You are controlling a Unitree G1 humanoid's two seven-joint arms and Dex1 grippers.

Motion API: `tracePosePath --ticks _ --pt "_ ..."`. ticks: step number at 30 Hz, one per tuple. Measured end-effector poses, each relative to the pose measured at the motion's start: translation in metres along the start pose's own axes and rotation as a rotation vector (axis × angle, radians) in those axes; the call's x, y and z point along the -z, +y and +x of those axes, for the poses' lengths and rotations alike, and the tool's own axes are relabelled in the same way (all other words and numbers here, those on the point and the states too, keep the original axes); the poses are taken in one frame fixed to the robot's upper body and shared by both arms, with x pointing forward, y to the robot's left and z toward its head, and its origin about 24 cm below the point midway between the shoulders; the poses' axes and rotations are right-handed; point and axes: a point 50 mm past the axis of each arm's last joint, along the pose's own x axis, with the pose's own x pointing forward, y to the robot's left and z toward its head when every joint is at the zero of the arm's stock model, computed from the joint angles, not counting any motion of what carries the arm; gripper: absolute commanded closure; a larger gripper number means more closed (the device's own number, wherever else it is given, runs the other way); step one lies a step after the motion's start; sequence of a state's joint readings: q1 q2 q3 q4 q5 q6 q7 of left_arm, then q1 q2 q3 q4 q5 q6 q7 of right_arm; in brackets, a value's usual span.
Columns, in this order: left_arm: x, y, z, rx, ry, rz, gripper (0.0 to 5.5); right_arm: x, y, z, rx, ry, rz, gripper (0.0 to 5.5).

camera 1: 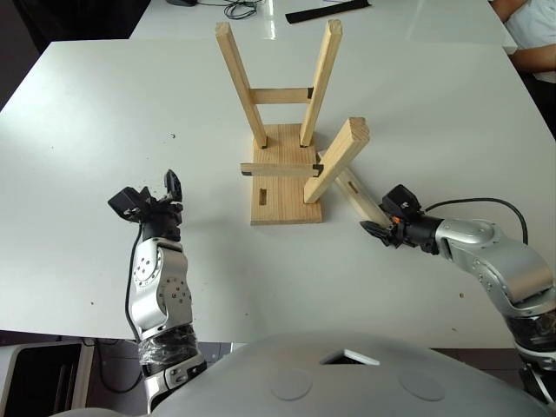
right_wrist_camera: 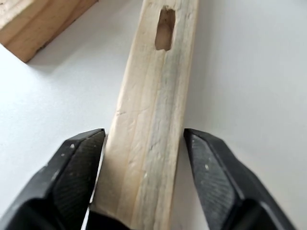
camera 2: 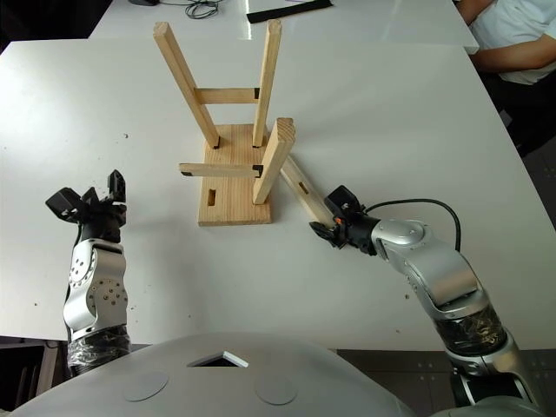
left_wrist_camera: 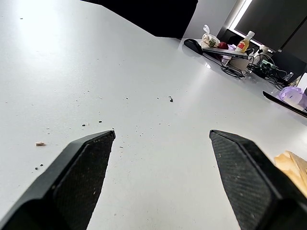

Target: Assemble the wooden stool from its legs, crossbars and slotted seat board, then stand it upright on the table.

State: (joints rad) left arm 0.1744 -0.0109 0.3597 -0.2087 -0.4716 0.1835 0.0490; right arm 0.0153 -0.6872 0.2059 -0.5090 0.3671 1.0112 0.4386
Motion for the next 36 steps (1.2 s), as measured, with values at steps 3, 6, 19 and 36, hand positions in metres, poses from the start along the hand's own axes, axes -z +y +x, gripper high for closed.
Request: tracePosePath --ticks 3,6,19,36 --pt "-0.004 -0.003 0.003 -0.006 -0.019 -0.002 1.83 0.000 -0.005 0.003 0.021 -0.017 0.005 3.32" --pt "-0.016 -0.008 0.009 0.006 -0.063 0.002 1.83 0.001 -0.008 0.005 0.034 -0.032 0.015 3.39" --pt "-0.099 -0.031 0.037 0.091 -0.260 -0.163 1.83 -0.061 -0.091 0.002 0.272 -0.368 0.329 3.43" --pt "-0.180 -0.178 -0.015 1.330 -0.184 -0.427 1.83 -0.215 -0.017 -0.105 -0.805 -1.046 -0.011 3.43"
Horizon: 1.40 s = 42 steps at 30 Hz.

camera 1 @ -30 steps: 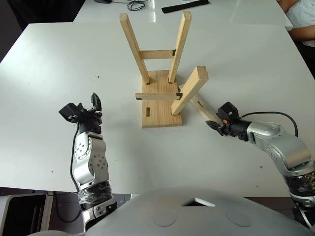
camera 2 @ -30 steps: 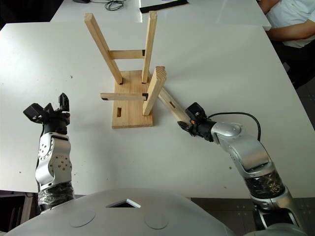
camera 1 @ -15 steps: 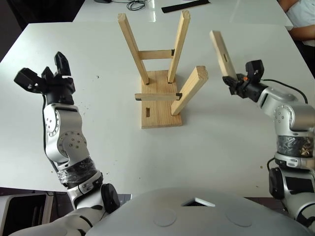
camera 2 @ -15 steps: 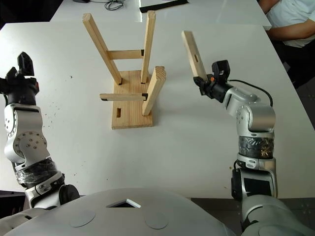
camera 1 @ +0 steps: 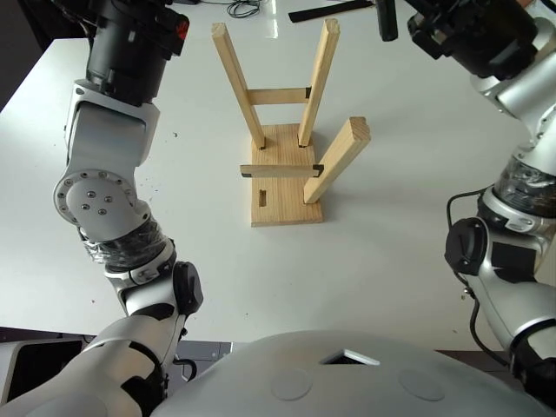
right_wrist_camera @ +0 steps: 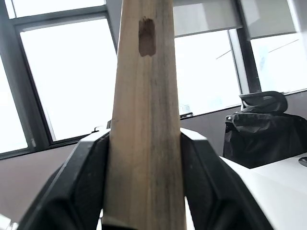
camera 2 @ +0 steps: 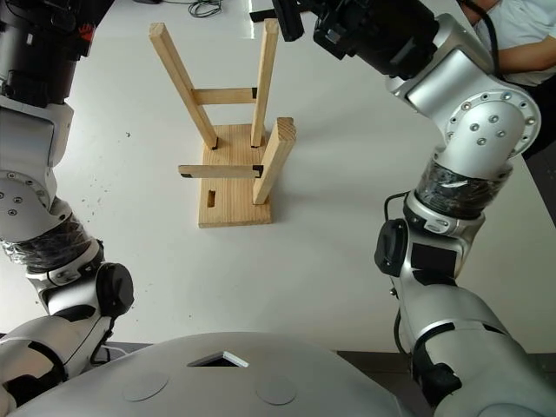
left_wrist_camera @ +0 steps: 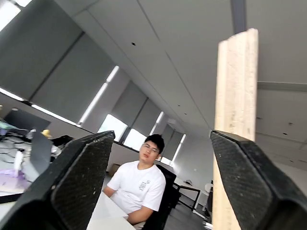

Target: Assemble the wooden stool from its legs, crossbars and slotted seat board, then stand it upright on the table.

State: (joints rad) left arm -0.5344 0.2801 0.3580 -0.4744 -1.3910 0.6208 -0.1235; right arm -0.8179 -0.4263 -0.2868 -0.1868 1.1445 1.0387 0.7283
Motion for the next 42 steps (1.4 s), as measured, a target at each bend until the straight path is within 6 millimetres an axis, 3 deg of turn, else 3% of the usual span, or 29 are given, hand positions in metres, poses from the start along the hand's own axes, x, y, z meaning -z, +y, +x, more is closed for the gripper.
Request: tracePosePath --ticks 7,13,22,27,31,37,42 --pt "-0.007 -0.021 -0.001 0.232 0.110 -0.044 1.83 -0.008 -0.001 -0.009 -0.173 0.290 -0.041 3.43" --pt "0.001 -0.034 -0.003 0.393 0.238 -0.067 1.83 -0.012 -0.003 -0.007 -0.281 0.396 -0.053 3.43" --pt "0.006 -0.041 -0.005 0.454 0.280 -0.050 1.83 -0.007 0.000 -0.011 -0.356 0.472 -0.021 3.43" --pt "0.006 -0.041 -0.007 0.451 0.275 -0.028 2.52 -0.007 -0.001 -0.014 -0.352 0.482 -0.017 3.43" --pt "0.006 -0.041 -0.008 0.456 0.274 -0.013 2.52 -0.004 -0.003 -0.015 -0.347 0.505 -0.009 3.43" --pt "0.005 -0.041 -0.009 0.461 0.275 0.013 3.17 -0.001 -0.005 -0.016 -0.359 0.525 -0.009 3.43" --pt "0.004 -0.041 -0.009 0.457 0.289 0.038 3.28 -0.001 -0.006 -0.017 -0.360 0.533 -0.009 3.43"
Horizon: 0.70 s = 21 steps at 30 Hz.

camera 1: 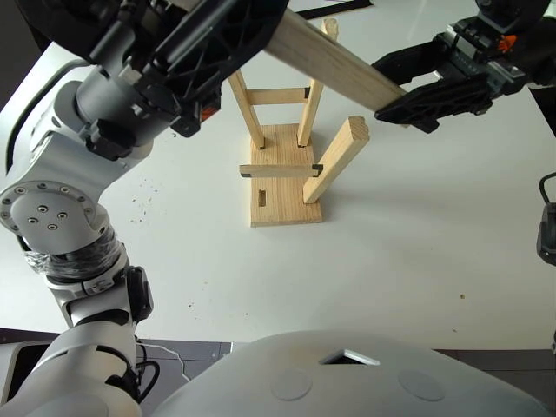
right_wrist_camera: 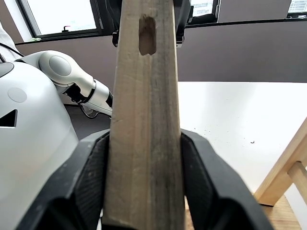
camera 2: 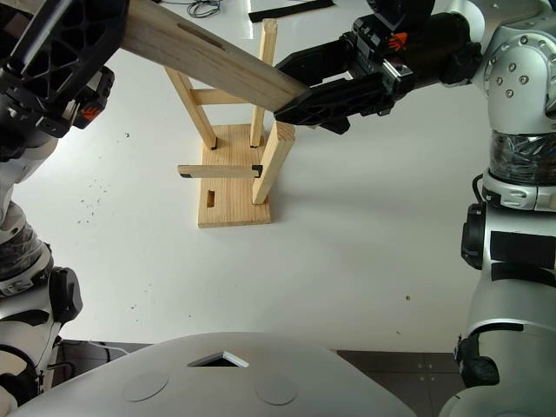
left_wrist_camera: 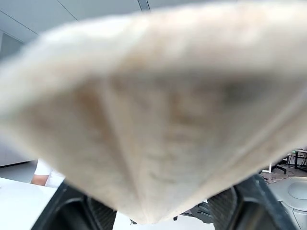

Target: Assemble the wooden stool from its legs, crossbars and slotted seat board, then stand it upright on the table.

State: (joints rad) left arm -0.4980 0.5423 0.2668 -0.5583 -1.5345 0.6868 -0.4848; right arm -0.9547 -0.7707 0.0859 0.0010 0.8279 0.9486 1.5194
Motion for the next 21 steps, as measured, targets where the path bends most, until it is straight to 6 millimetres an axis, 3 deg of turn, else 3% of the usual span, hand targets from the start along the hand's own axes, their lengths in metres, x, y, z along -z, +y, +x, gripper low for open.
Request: tracePosePath --ticks 7,8,15,21 --pt "0.002 0.001 -0.005 -0.014 -0.001 0.030 3.33 0.002 -0.003 0.001 -0.004 -0.016 0.010 3.43" --pt "0.002 0.001 -0.006 -0.020 -0.003 0.036 3.35 0.002 -0.004 0.001 0.000 -0.015 0.001 3.07" --pt "-0.007 0.000 -0.009 -0.040 -0.014 0.106 3.47 -0.006 -0.005 -0.006 0.056 -0.064 -0.094 1.90" --pt "-0.032 0.003 -0.011 -0.053 0.026 0.253 3.47 -0.019 -0.010 -0.028 0.221 -0.172 -0.155 1.32"
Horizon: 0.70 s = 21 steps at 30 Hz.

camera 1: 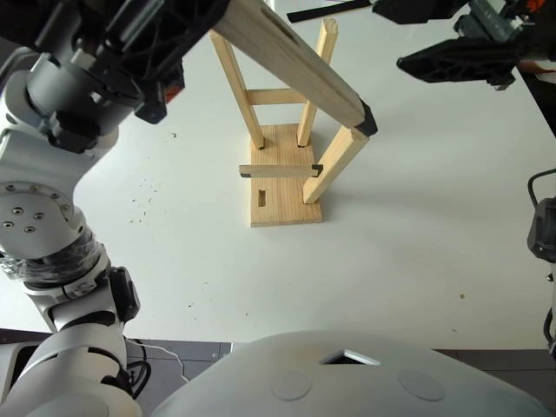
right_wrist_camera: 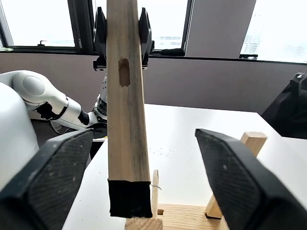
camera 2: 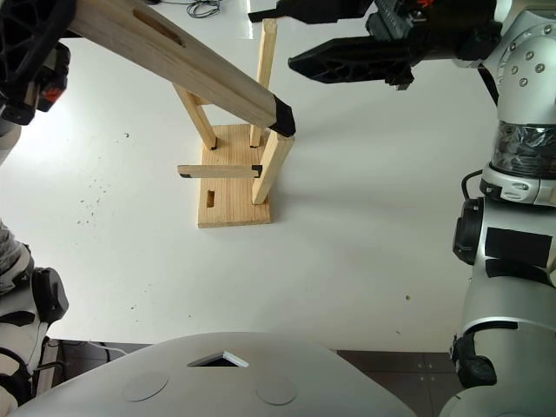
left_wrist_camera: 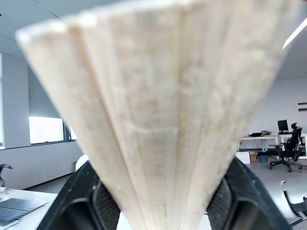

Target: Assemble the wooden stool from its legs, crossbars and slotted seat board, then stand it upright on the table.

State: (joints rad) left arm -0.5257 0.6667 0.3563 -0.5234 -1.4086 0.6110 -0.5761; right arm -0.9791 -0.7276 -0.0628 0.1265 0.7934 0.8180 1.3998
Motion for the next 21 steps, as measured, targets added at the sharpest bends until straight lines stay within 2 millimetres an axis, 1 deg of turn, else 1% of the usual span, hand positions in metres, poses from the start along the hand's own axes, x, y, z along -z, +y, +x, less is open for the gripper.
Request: tracePosePath --ticks 2,4,6,9,10,11,13,15,19,21 --pt "-0.017 0.008 -0.008 -0.030 0.067 0.114 3.47 -0.011 -0.003 -0.005 0.085 -0.046 -0.057 1.32" --pt "-0.026 0.017 -0.017 -0.048 0.164 0.203 3.47 -0.016 -0.003 -0.011 0.146 -0.076 -0.090 1.32" --pt "-0.033 0.029 -0.031 -0.072 0.282 0.265 3.47 -0.013 0.002 -0.022 0.229 -0.097 -0.118 1.32" --pt "-0.039 0.041 -0.050 -0.096 0.380 0.285 3.47 -0.003 0.009 -0.039 0.362 -0.125 -0.112 1.32" --pt "-0.036 0.042 -0.056 -0.099 0.417 0.288 3.47 -0.002 0.012 -0.042 0.385 -0.142 -0.116 1.32" --pt "-0.030 0.042 -0.064 -0.102 0.458 0.280 3.47 -0.003 0.014 -0.044 0.404 -0.155 -0.125 1.32" --pt "-0.012 0.041 -0.082 -0.125 0.521 0.234 3.47 -0.001 0.016 -0.045 0.426 -0.172 -0.128 1.32" --pt "0.007 0.040 -0.097 -0.162 0.529 0.195 3.47 0.004 0.014 -0.044 0.434 -0.178 -0.106 1.32" --pt "0.033 0.038 -0.107 -0.198 0.513 0.189 3.47 0.008 0.005 -0.041 0.434 -0.190 -0.087 1.32" --pt "0.047 0.032 -0.114 -0.216 0.526 0.172 3.47 0.008 0.000 -0.037 0.420 -0.187 -0.085 1.32"
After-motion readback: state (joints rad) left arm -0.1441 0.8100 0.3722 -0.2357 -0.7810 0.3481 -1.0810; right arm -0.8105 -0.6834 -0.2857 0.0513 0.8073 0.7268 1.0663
